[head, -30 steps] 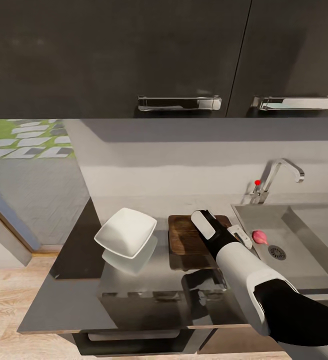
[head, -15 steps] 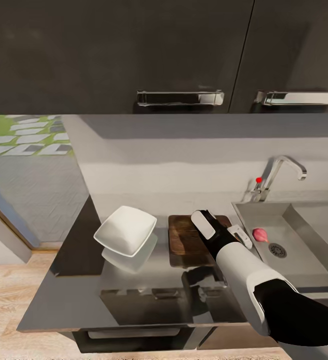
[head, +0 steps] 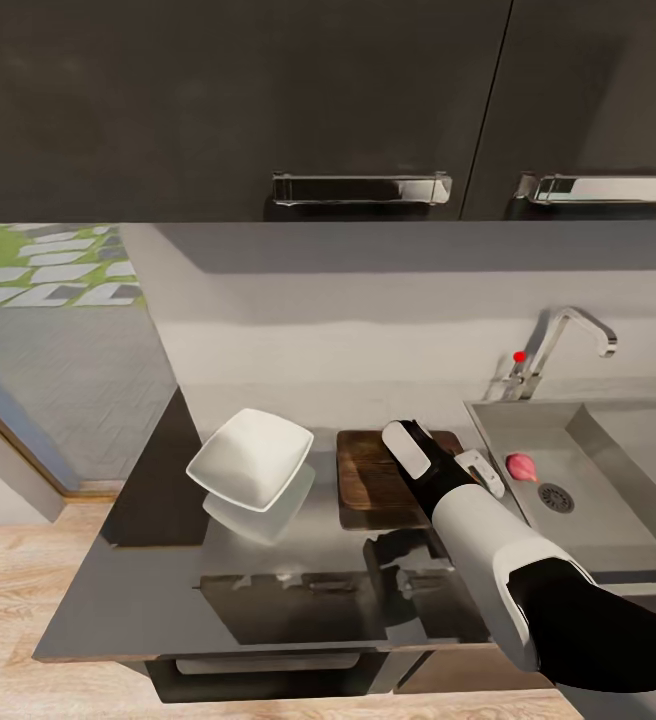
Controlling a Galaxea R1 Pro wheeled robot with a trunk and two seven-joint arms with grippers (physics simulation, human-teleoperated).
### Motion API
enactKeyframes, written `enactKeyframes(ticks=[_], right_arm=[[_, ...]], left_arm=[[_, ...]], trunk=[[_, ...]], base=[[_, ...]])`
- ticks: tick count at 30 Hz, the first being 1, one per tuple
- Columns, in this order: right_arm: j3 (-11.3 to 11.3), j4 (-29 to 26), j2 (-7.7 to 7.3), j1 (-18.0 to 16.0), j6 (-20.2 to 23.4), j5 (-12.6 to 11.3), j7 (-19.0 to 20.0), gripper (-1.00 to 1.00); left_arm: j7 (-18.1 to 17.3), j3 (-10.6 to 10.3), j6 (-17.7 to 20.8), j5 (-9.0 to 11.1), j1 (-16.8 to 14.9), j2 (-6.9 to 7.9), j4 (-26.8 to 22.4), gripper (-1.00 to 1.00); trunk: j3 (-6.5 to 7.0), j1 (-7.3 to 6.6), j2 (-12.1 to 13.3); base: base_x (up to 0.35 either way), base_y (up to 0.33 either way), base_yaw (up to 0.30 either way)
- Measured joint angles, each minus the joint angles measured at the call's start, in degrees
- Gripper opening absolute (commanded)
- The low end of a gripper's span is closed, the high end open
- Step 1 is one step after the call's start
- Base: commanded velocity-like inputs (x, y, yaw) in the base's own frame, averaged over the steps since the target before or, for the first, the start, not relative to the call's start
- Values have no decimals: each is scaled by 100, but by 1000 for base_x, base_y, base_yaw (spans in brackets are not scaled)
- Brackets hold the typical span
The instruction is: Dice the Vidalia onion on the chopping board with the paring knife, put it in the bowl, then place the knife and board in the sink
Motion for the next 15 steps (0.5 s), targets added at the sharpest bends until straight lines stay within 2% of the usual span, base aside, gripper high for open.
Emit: enactKeyframes(ticks=[12,13,15], right_arm=[[1,-8,0,0,0,149,1,-100],[0,-8,0,0,-1,150,1,100],[1,-9,0,0,-20,154,1,100]], left_arm=[[0,0,0,0,0,0,-1,100],[0,0,0,0,0,0,-2,100],[1,0,0,0,0,0,-1,100]], trunk=[[0,0,0],[0,0,0],[0,0,0]], base=[[0,0,0],[0,0,0],[0,0,0]])
